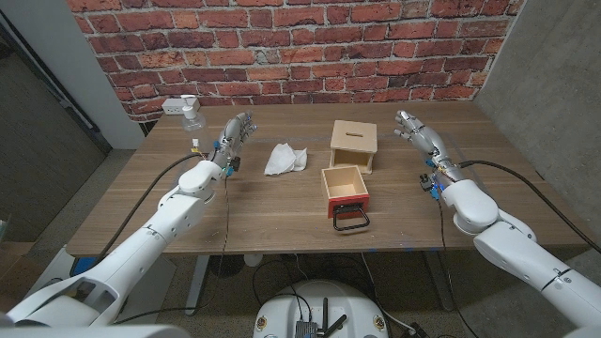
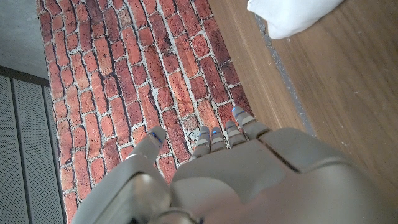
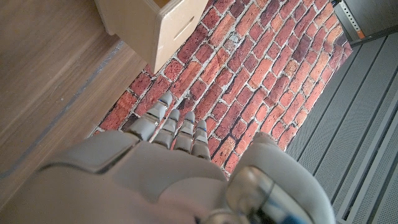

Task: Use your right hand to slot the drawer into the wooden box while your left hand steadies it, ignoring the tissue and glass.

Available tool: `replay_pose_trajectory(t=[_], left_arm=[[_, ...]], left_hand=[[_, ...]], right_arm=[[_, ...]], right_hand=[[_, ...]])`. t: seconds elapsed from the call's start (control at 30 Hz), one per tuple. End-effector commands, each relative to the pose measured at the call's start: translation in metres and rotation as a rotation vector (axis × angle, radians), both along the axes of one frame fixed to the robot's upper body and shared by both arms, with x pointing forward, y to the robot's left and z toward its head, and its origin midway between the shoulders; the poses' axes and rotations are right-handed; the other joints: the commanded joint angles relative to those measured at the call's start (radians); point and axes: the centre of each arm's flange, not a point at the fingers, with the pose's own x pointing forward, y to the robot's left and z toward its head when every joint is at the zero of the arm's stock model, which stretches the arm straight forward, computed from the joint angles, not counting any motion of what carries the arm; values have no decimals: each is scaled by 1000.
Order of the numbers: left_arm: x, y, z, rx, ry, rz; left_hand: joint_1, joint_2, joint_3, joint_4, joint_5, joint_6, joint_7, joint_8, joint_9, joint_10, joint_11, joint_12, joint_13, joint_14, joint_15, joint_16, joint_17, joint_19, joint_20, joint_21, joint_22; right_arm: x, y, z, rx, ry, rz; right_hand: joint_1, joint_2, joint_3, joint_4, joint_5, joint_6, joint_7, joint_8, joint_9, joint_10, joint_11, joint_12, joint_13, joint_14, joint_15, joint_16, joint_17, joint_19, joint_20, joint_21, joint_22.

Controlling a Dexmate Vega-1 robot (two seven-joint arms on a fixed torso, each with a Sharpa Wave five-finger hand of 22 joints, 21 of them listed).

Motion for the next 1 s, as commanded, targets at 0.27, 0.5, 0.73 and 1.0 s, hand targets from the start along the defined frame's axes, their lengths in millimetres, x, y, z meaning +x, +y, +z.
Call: replay_pose_trajectory(t=[0.27,0.5,0.73,1.0], left_arm=[[1,2,2,1,0,4],[4,0,3,9,8,4],[6,0,4,12,12,5],[9,0,6,10,11,5]], left_hand=[[10,50,6,-15,-2,11,1,1,3,9,-3,6,3,7,-5,1,1,1,-43,9,2],[11,51,8,-19,-2,12,1,1,4,11,-4,6,4,10,-4,2,1,4,-44,10,2],[11,51,10,-22,-2,14,0,1,4,12,-4,6,4,11,-5,2,1,4,-44,10,2],[10,52,13,-25,-3,14,0,1,4,12,-5,5,4,13,-5,2,2,6,-43,10,3]], right_arm=[[-35,17,-3,-200,-68,-108],[-41,25,-2,-287,-76,-143],[-50,29,-1,-377,-78,-175],[-62,34,0,-496,-78,-230]], right_hand=[[14,-10,13,-19,-5,-7,-10,1,3,1,-3,3,-2,4,-24,0,-11,-15,-12,-2,3],[23,-12,20,-31,-8,-33,-14,-6,3,-7,-9,0,-4,-1,-26,-3,-23,-31,-11,-6,3],[28,-17,25,-42,-12,-43,-16,-6,3,-15,-16,-2,-5,-3,-27,-3,-34,-68,0,-13,4],[31,-23,27,-51,-15,-42,-16,-2,3,-15,-20,0,-5,1,-29,-2,-44,-95,0,-14,5]])
